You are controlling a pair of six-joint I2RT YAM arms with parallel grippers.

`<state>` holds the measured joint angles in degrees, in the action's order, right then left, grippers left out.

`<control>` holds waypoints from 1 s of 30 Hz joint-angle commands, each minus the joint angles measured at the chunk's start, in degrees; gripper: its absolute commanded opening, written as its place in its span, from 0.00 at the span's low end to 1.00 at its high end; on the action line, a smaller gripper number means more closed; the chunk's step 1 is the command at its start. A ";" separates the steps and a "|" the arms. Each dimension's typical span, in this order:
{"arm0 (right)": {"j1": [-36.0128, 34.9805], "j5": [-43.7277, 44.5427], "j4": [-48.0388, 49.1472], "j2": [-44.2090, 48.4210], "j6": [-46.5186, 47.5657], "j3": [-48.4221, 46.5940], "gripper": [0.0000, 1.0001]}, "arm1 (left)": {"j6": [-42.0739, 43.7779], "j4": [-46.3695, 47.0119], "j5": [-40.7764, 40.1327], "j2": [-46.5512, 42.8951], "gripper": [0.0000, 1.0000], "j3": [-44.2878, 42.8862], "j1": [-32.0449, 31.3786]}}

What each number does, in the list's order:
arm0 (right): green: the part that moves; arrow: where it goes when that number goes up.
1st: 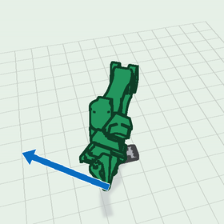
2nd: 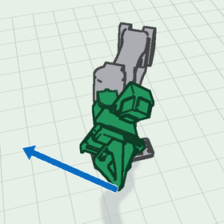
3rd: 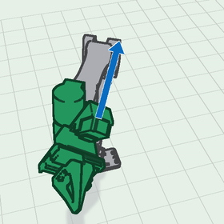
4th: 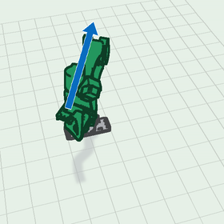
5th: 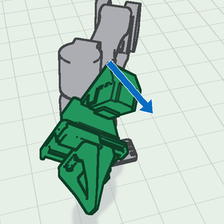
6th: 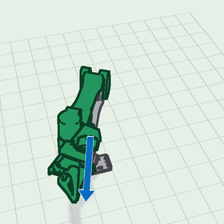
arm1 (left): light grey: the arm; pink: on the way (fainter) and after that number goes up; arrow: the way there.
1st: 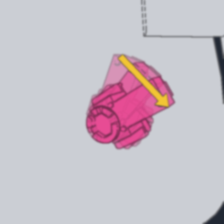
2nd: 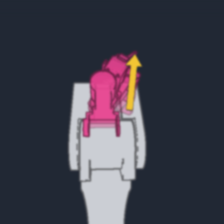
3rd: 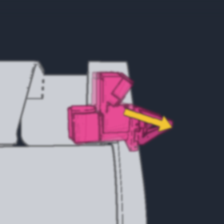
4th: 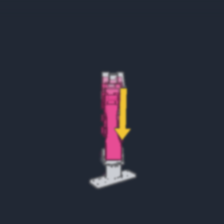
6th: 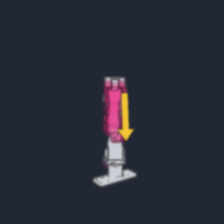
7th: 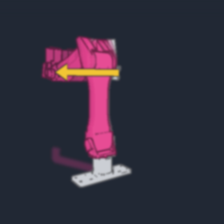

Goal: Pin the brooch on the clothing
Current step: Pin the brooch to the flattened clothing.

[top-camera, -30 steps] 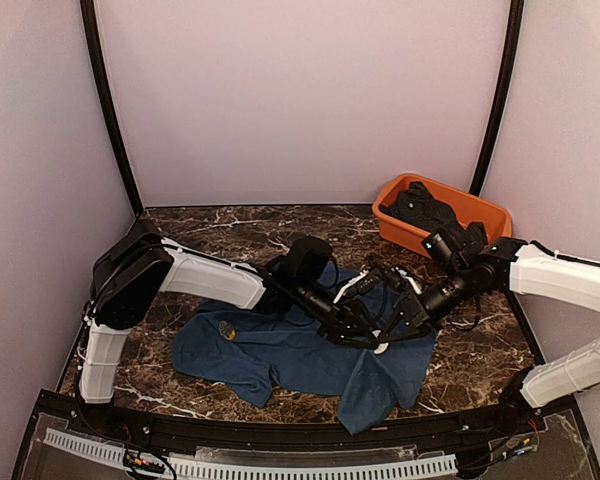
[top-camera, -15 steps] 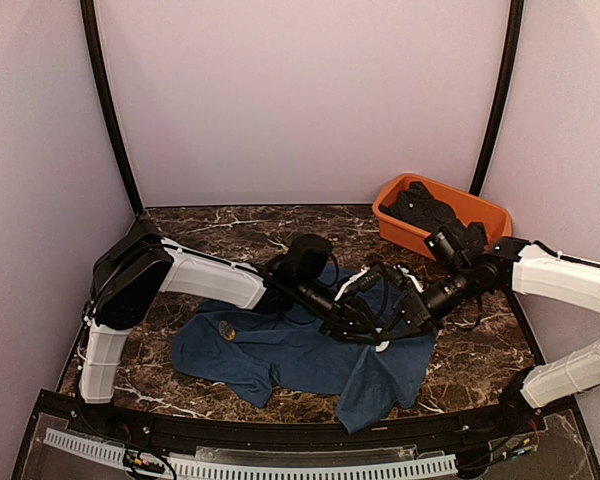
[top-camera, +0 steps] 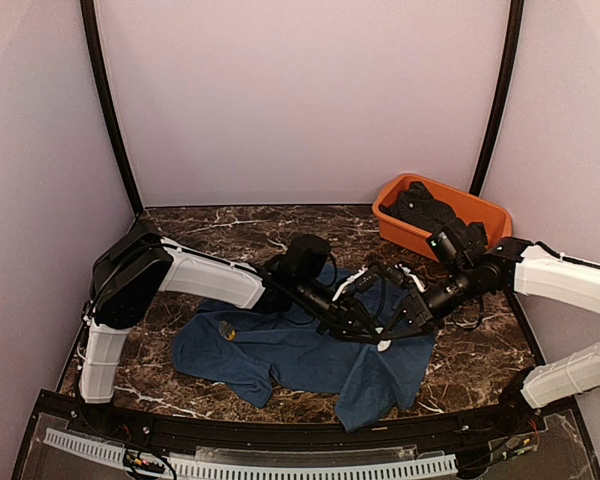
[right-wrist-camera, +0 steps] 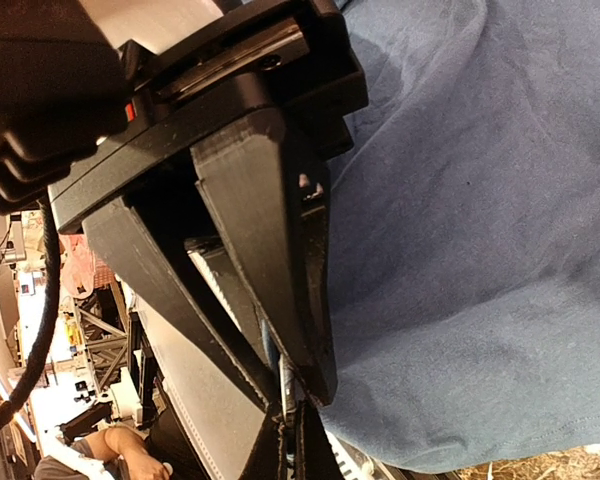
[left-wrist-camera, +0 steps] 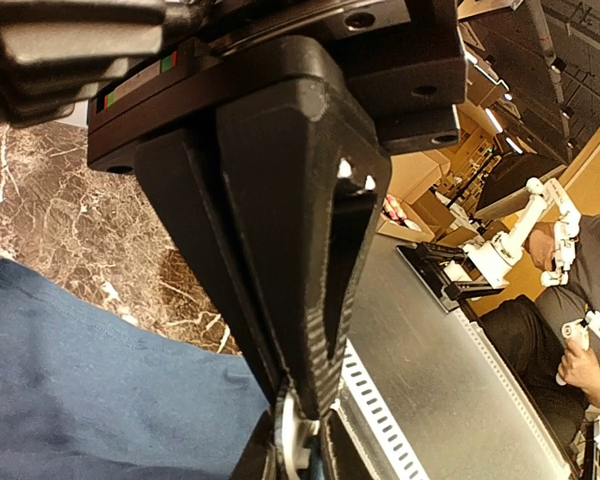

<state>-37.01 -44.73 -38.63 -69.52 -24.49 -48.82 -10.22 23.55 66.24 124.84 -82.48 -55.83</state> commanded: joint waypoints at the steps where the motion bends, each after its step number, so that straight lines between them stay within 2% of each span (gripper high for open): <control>1: -0.17 -4.32 2.29 1.19 -1.54 -0.58 0.00 | 4.05 -5.77 -6.17 -0.46 0.12 0.25 0.49; 15: -0.08 -3.35 1.68 0.50 -0.71 -0.48 0.00 | 5.50 -7.33 -4.75 -0.65 0.14 -0.05 0.50; 22: -0.07 -2.56 1.29 0.63 -0.65 -0.27 0.00 | 2.49 -2.86 -3.96 -1.44 0.29 1.45 1.10; 30: -0.08 -2.01 1.13 0.48 -0.56 -0.31 0.00 | 1.85 -1.88 -4.21 -2.40 0.37 2.78 1.64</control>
<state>-37.01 -43.90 -38.83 -69.78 -24.73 -48.73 -7.99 22.50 63.96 124.79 -81.78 -55.22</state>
